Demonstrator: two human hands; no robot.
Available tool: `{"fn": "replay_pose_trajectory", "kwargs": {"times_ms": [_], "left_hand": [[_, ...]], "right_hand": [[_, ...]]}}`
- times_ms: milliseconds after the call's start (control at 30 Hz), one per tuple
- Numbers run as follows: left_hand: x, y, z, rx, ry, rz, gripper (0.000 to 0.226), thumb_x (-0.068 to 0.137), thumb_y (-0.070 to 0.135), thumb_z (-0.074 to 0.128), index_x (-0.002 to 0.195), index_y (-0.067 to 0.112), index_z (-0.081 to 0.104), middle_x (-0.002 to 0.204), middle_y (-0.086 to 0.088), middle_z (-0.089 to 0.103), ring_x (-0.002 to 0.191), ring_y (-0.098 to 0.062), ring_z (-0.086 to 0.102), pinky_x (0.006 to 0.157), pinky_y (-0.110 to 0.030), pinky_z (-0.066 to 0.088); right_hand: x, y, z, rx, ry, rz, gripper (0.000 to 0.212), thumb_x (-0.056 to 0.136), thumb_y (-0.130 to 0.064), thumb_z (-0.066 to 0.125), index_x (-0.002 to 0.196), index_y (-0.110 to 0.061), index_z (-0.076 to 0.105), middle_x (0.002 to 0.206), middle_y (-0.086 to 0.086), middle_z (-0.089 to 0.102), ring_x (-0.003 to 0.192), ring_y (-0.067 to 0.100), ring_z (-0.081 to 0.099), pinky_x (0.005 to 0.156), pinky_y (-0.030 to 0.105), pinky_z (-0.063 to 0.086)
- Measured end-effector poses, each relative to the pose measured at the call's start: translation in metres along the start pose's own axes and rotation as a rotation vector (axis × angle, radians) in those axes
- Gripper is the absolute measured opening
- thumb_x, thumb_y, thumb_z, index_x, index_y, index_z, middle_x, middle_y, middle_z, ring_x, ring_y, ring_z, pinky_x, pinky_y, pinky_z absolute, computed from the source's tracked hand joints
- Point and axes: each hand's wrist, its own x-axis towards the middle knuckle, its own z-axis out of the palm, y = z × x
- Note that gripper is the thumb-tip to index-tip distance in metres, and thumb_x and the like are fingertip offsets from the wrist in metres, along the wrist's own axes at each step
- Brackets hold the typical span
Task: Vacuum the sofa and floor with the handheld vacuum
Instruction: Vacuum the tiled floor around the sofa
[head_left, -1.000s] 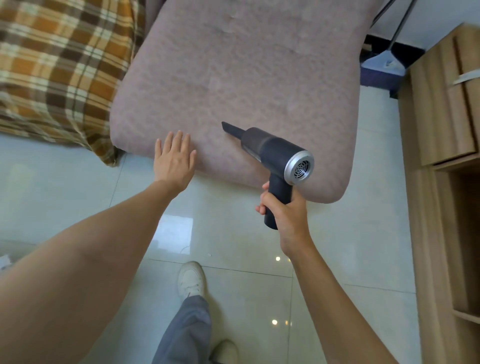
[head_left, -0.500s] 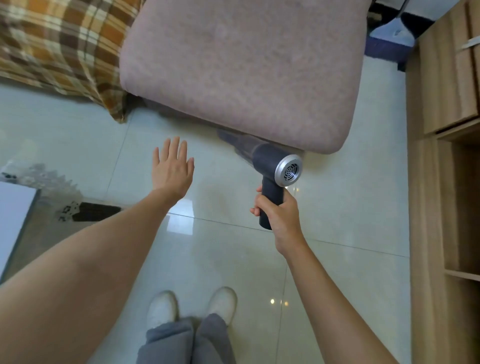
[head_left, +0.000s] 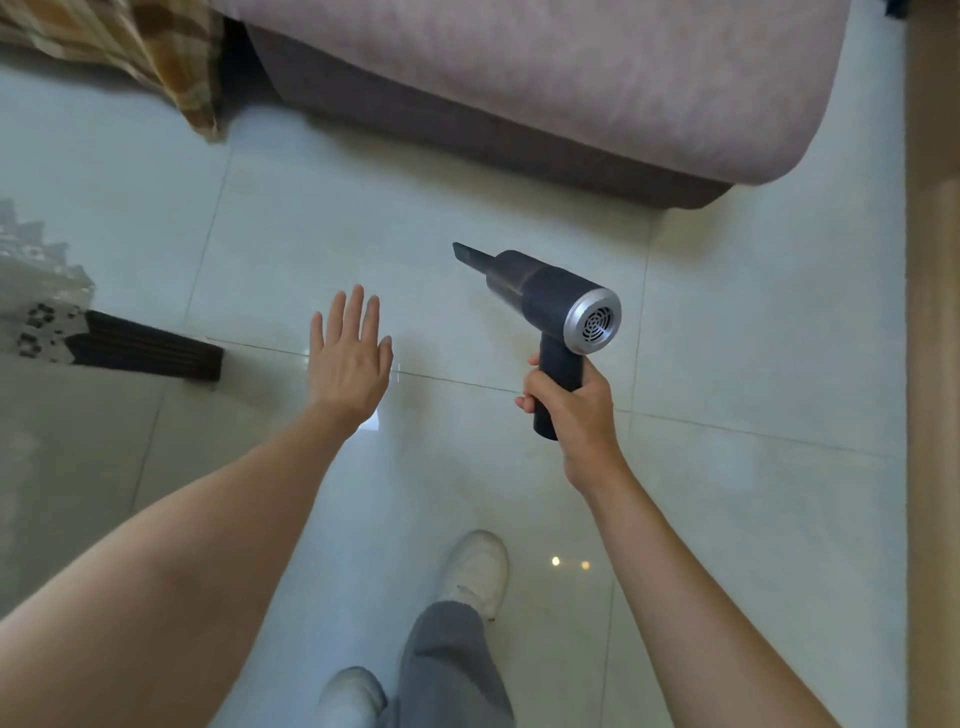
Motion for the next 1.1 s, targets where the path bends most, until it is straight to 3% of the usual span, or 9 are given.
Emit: {"fn": "replay_pose_trajectory", "kwargs": {"times_ms": [333, 633, 900, 1100], "left_hand": [[-0.031, -0.034, 0.112, 0.032, -0.025, 0.001, 0.056, 0.101, 0.032, 0.026, 0.153, 0.012, 0.015, 0.161, -0.006, 0.007, 0.148, -0.026, 0.005, 0.116, -0.046, 0.008], [-0.044, -0.045, 0.185, -0.014, -0.003, -0.031, 0.056, 0.101, 0.030, 0.028, 0.153, 0.012, 0.015, 0.161, -0.005, 0.006, 0.148, -0.025, 0.002, 0.117, -0.046, 0.005], [-0.034, -0.047, 0.221, -0.062, 0.054, -0.036, 0.056, 0.100, 0.029, 0.029, 0.152, 0.011, 0.018, 0.161, -0.007, 0.011, 0.148, -0.026, 0.006, 0.118, -0.048, 0.007], [-0.032, -0.050, 0.243, -0.046, 0.073, -0.013, 0.055, 0.100, 0.031, 0.022, 0.153, 0.014, 0.013, 0.161, -0.005, 0.007, 0.148, -0.026, 0.003, 0.118, -0.046, 0.005]], "right_hand": [[-0.005, 0.111, 0.021, -0.028, 0.020, -0.009, 0.015, 0.083, -0.001, 0.061, 0.093, -0.012, 0.059, 0.075, 0.003, 0.056, 0.059, 0.013, 0.054, 0.069, 0.031, 0.047], [-0.011, 0.184, 0.020, -0.024, 0.058, -0.003, 0.016, 0.081, 0.000, 0.062, 0.091, -0.013, 0.061, 0.062, -0.005, 0.056, 0.061, 0.016, 0.054, 0.070, 0.033, 0.049], [0.002, 0.215, 0.013, -0.012, 0.060, 0.013, 0.015, 0.082, 0.000, 0.059, 0.091, -0.013, 0.060, 0.069, 0.000, 0.054, 0.063, 0.017, 0.054, 0.054, 0.024, 0.039], [0.019, 0.224, 0.020, -0.018, 0.025, -0.040, 0.015, 0.083, 0.000, 0.059, 0.090, -0.013, 0.060, 0.074, 0.000, 0.054, 0.058, 0.013, 0.054, 0.059, 0.024, 0.041]]}}
